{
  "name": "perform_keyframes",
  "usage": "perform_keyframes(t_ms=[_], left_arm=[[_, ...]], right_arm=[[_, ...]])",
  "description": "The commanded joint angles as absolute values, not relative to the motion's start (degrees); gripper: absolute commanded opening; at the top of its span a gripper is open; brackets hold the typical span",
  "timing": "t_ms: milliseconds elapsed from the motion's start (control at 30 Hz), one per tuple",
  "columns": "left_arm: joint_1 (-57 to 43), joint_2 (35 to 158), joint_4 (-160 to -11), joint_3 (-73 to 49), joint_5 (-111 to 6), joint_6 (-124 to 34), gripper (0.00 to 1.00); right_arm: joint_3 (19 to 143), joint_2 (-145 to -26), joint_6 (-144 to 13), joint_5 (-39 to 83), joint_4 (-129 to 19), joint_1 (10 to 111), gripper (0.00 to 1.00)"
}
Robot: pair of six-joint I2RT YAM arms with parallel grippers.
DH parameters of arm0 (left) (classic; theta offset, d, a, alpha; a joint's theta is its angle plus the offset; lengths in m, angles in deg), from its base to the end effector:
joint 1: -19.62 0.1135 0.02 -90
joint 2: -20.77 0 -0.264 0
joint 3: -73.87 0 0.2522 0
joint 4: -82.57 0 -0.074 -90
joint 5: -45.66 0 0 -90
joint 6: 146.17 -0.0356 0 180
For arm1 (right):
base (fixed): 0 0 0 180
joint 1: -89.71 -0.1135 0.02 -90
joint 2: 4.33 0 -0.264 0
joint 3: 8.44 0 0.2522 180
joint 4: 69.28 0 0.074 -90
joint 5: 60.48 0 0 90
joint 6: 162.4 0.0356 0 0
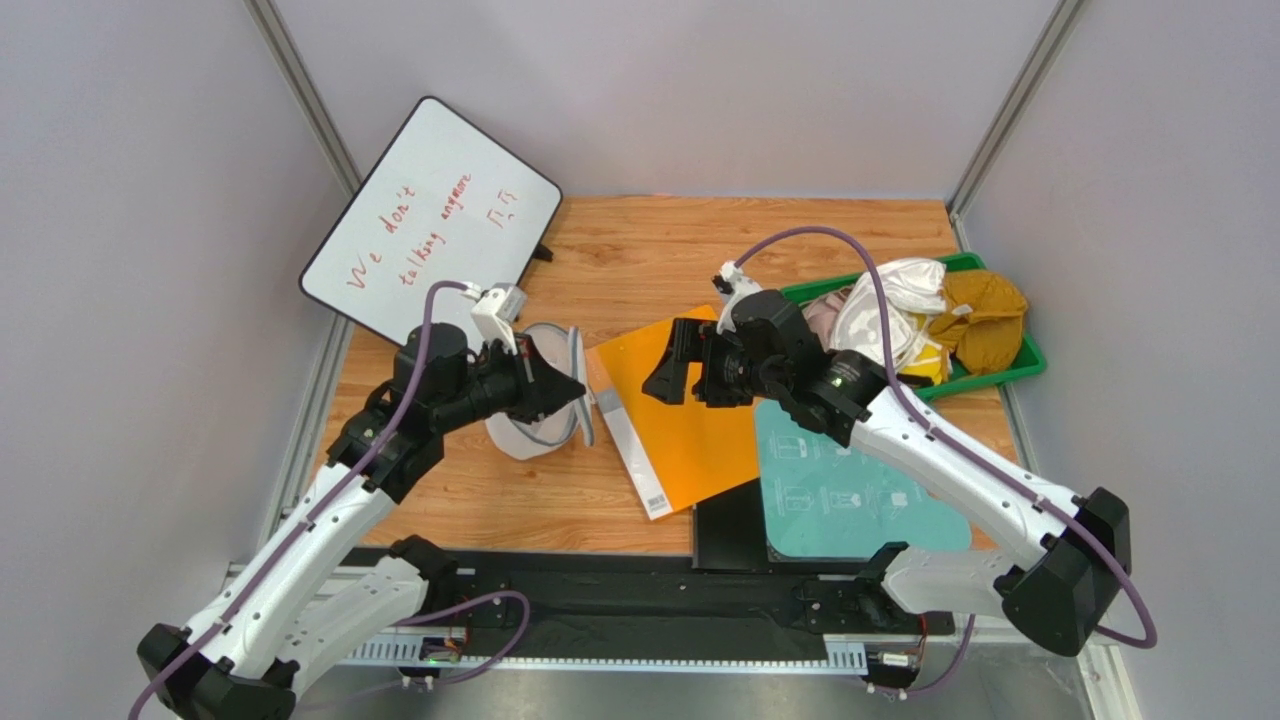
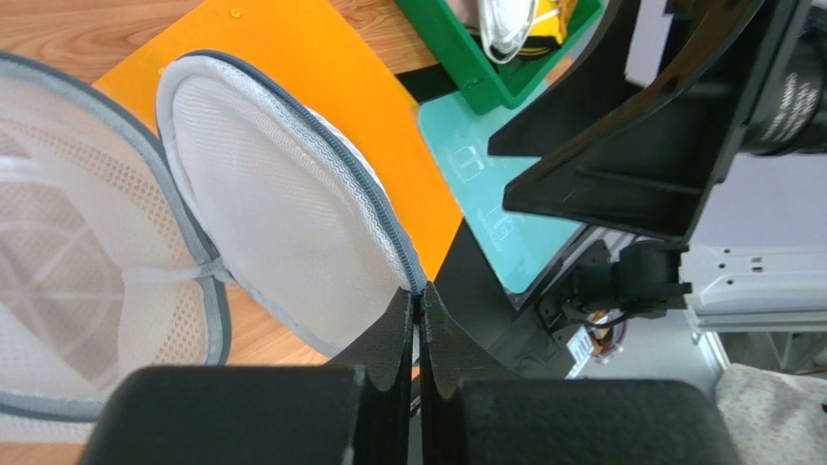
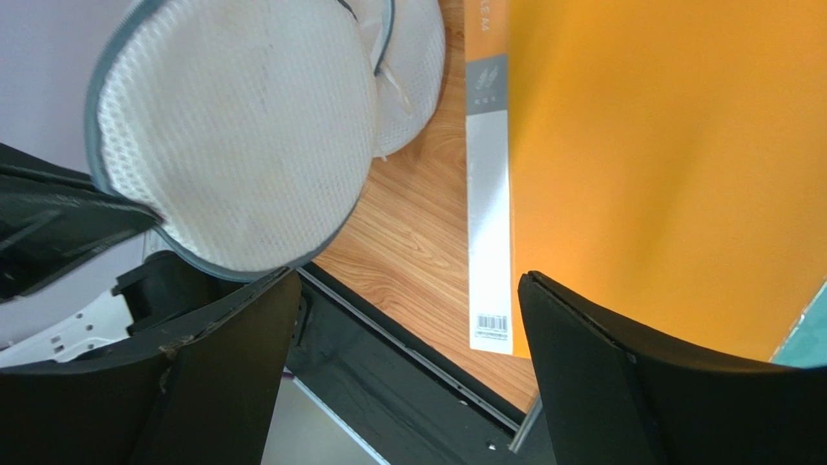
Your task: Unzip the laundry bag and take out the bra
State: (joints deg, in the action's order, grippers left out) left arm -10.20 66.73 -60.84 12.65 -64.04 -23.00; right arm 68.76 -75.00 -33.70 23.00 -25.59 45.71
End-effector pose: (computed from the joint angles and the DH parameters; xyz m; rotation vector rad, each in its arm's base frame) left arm 0.1501 -0.0999 0.3305 0.1838 2.0644 -1.0391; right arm 0.1917 0.1907 0.3252 -0.1768 2.3679 0.8806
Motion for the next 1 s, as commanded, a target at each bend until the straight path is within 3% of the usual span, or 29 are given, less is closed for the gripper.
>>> perform_keyframes(t_ms=[0,233,467,967], left_arm=[[-6.84,67.97,-66.53,11.77,-70.26,-21.01,0.00],[5.36,68.59,-68.64,16.50,-75.71,-21.36,0.00],[10.39,69.73,-73.38,23.63,-78.53,-19.78,0.00],[13.47,67.53,-65.66,26.45,-60.43,-23.30,0.00]], right_arm=[[64.66,-71.74,-35.57,24.43,-28.89,46.38,0.90],[63.15,-70.16,-36.27,23.90,-29.24,46.30,0.90],[62.28,-69.10,-36.54,22.58,-29.59,46.38,0.90],[60.60,-67.44,-36.54,20.65,-30.12,46.30,0.90]])
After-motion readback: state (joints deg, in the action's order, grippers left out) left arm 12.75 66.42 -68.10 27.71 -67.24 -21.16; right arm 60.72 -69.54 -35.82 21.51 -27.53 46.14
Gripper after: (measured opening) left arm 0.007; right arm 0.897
